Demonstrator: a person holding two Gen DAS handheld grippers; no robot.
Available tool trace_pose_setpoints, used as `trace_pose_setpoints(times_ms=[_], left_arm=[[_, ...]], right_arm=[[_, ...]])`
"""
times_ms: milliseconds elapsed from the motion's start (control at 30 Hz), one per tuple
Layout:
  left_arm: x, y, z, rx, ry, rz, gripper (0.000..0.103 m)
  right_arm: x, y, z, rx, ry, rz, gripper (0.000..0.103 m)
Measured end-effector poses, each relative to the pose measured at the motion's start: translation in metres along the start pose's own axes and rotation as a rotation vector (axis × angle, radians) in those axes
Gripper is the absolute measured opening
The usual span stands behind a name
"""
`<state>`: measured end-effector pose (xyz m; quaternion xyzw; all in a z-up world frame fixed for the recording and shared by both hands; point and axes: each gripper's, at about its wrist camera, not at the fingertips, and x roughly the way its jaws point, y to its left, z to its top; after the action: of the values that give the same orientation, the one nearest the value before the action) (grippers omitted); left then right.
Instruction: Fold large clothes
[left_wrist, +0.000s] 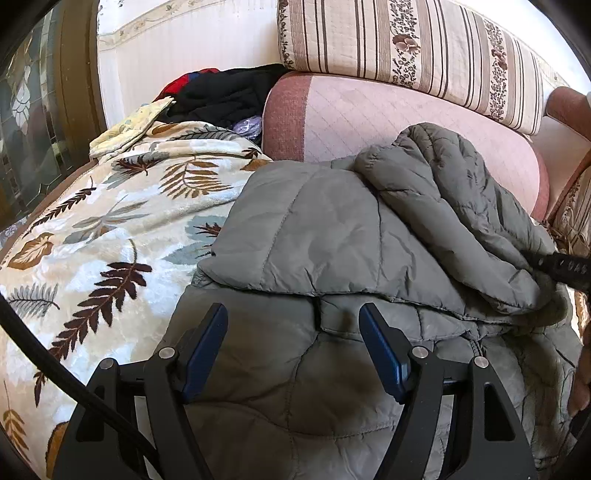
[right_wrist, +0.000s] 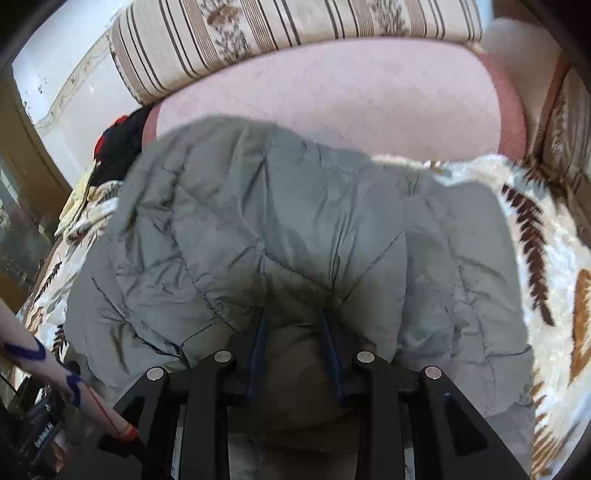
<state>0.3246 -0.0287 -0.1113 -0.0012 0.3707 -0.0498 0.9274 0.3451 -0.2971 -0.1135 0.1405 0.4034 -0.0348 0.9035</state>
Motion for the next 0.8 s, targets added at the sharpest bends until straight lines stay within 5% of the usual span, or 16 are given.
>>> trace_pose_setpoints(times_ms=[100, 167, 300, 433, 600, 667, 800], left_arm=[[0.0, 0.002, 0.001, -0.016, -0.005, -0.004, 0.073], [0.001, 0.003, 0.001, -0.019, 0.004, -0.008, 0.073], [0.0, 0.004, 0.001, -0.019, 0.011, -0.011, 0.073], [-0.002, 0.006, 0.003, -0.025, 0.011, -0.019, 0.073], [-0.005, 0.006, 0.008, -0.012, 0.017, -0.047, 0.073], [-0.005, 0.002, 0.019, -0.003, 0.014, -0.073, 0.073], [-0.002, -0.025, 0.053, 0.02, 0.011, -0.114, 0.073]], right_arm=[[-0.03, 0.03, 0.005, -0.062, -0.111, -0.013, 0.032], [-0.04, 0.055, 0.005, -0.129, -0.148, 0.01, 0.046], [-0.028, 0.091, -0.013, -0.176, -0.063, 0.113, 0.05], [0.007, 0.105, -0.035, -0.218, 0.066, 0.09, 0.05], [-0.036, 0.073, -0.015, -0.147, -0.029, 0.189, 0.05], [-0.057, 0.055, -0.002, -0.128, -0.111, 0.148, 0.05], [-0.055, 0.011, 0.02, -0.079, -0.141, -0.001, 0.05]])
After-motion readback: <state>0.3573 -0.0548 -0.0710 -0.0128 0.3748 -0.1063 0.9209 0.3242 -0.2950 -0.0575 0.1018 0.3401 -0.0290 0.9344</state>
